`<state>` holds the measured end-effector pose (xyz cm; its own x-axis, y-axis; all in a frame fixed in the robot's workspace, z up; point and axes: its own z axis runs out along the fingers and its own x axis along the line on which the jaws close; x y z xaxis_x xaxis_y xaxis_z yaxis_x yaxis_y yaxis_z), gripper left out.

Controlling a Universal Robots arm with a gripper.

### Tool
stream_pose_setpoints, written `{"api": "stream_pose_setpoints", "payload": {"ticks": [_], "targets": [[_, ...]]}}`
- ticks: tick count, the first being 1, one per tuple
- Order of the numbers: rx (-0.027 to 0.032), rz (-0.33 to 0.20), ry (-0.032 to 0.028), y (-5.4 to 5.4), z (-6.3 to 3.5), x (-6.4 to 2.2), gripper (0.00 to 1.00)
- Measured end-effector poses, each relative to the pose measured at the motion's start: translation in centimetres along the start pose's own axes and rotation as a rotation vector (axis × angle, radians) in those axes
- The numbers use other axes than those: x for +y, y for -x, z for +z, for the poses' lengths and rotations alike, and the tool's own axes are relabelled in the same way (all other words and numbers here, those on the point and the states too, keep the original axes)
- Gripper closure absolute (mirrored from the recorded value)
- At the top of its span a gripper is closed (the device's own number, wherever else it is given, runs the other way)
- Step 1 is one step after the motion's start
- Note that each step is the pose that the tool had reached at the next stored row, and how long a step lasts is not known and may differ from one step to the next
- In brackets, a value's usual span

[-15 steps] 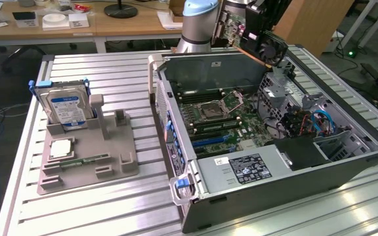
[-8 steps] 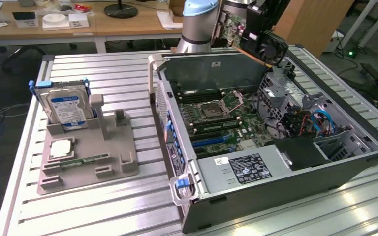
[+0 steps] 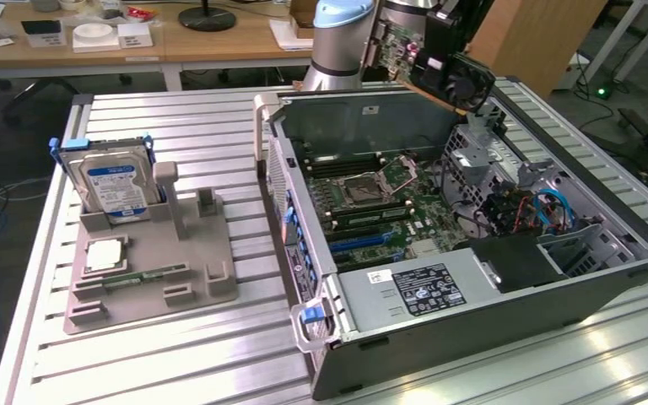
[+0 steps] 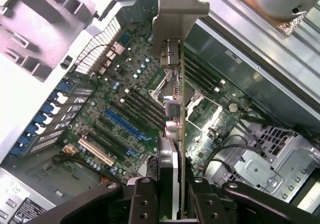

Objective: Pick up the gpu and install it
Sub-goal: 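Insert the gpu into the slot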

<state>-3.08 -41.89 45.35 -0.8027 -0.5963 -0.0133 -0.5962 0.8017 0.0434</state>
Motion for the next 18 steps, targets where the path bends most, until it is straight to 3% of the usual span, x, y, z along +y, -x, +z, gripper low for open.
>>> {"api": "stream_pose_setpoints", "payload": {"ticks": [18], "targets": [[0.0113, -0.262, 0.0035, 0.0, 0.03, 0.0, 0.72]]}}
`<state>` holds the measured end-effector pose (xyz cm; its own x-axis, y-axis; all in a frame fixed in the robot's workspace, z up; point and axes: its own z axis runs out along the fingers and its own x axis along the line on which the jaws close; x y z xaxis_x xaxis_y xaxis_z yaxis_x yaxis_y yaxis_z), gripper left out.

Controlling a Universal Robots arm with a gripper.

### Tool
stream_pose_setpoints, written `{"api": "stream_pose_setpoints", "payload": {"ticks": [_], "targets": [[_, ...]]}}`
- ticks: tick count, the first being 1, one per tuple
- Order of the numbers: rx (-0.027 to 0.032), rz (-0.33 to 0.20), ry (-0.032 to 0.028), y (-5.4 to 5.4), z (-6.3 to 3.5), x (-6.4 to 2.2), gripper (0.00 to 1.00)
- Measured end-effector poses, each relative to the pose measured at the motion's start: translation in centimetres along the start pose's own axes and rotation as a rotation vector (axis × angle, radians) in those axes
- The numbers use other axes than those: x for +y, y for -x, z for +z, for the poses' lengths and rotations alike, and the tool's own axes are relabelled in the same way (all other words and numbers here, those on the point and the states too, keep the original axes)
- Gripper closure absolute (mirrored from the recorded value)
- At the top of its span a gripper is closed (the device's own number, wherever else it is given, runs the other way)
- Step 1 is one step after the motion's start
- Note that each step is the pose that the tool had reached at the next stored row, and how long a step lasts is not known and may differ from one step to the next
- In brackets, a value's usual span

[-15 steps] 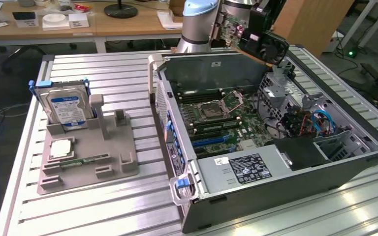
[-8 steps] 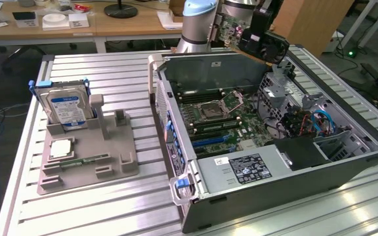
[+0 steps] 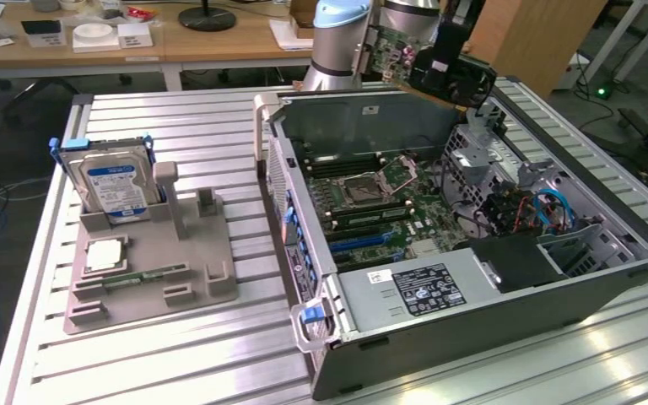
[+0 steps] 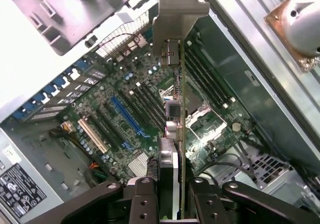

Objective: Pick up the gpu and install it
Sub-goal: 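Insert the gpu into the slot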

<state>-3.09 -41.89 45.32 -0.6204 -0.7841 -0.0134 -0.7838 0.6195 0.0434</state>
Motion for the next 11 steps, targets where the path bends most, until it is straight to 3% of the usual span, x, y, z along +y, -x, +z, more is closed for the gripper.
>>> {"api": "stream_pose_setpoints", "payload": {"ticks": [11], "targets": [[0.0065, -0.148, 0.002, -0.01, 0.01, -0.01, 0.72]]}}
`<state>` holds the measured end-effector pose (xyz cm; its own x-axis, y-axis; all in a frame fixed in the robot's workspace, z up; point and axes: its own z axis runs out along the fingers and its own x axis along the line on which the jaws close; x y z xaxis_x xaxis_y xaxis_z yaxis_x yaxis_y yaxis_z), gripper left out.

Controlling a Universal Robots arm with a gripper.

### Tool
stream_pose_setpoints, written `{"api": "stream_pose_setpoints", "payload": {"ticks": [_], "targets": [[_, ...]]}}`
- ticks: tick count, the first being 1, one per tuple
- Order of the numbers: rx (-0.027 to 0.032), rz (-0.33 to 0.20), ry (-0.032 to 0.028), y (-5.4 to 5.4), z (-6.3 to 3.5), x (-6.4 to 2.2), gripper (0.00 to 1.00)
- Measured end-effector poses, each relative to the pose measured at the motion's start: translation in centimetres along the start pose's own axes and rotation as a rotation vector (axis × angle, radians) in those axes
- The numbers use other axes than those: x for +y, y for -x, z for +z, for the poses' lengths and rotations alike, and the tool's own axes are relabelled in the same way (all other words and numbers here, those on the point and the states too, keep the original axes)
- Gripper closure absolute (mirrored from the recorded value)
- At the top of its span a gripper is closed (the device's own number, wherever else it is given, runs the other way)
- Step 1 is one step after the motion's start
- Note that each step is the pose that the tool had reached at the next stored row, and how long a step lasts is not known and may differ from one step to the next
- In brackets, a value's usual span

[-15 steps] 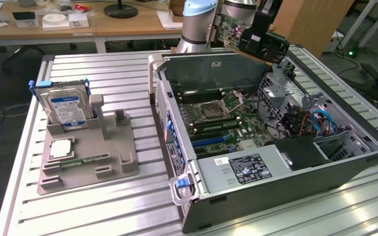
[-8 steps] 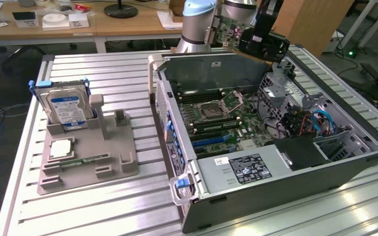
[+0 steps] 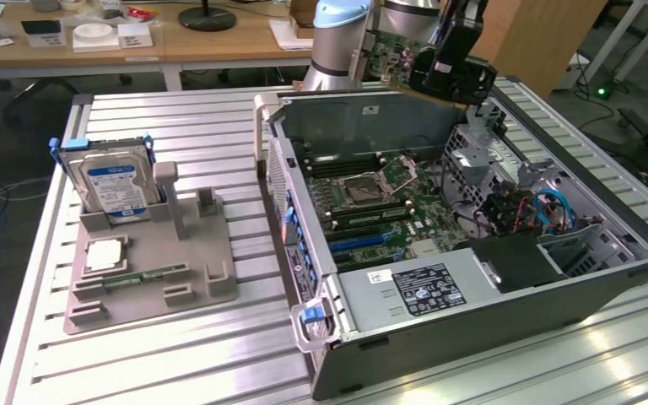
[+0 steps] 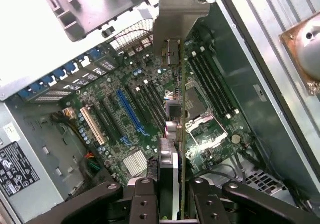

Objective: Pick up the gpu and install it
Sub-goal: 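Insert the gpu into the slot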

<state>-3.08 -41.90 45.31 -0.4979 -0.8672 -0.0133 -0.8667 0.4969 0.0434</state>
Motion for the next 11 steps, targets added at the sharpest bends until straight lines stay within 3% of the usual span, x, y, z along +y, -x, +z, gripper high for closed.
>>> {"api": "stream_pose_setpoints", "payload": {"ticks": [11], "targets": [[0.0036, -0.097, 0.0005, 0.0, 0.01, -0.01, 0.72]]}}
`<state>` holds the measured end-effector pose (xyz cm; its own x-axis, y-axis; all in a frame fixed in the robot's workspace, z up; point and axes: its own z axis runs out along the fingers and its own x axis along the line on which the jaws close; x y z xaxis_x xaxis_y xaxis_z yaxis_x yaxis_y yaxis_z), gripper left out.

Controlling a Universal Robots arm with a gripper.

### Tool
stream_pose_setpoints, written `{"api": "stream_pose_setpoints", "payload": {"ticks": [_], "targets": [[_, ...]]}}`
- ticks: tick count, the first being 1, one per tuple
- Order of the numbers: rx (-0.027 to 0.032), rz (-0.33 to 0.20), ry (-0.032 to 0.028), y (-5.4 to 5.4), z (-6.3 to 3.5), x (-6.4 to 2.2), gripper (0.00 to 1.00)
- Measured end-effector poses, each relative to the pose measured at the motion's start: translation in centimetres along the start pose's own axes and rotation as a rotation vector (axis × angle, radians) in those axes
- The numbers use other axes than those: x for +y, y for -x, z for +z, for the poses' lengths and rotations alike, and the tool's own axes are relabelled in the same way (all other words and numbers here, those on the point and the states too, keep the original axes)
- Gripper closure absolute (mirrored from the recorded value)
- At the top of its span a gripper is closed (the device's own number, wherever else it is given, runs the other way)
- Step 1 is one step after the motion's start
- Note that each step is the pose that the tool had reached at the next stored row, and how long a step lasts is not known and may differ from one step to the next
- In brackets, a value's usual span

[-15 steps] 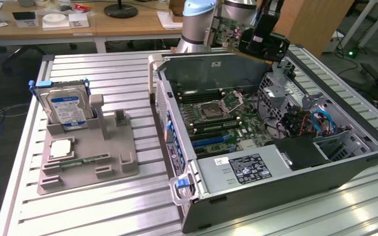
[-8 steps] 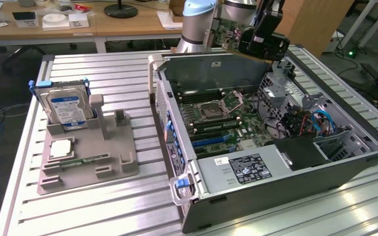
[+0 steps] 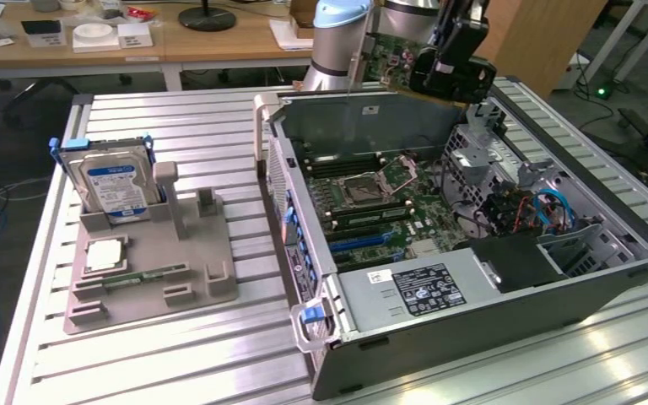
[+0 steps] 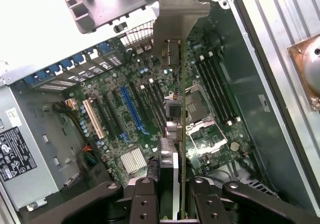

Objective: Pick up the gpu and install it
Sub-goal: 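Insert the gpu into the slot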

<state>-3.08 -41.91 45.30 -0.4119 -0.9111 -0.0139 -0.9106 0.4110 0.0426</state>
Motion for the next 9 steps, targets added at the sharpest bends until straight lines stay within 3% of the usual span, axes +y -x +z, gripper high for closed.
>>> {"api": "stream_pose_setpoints", "payload": {"ticks": [6, 9], "targets": [[0.0015, -0.089, -0.0041, 0.0, 0.07, 0.0, 0.72], [0.0008, -0.128, -0.009, 0.0, 0.13, 0.0, 0.72]]}}
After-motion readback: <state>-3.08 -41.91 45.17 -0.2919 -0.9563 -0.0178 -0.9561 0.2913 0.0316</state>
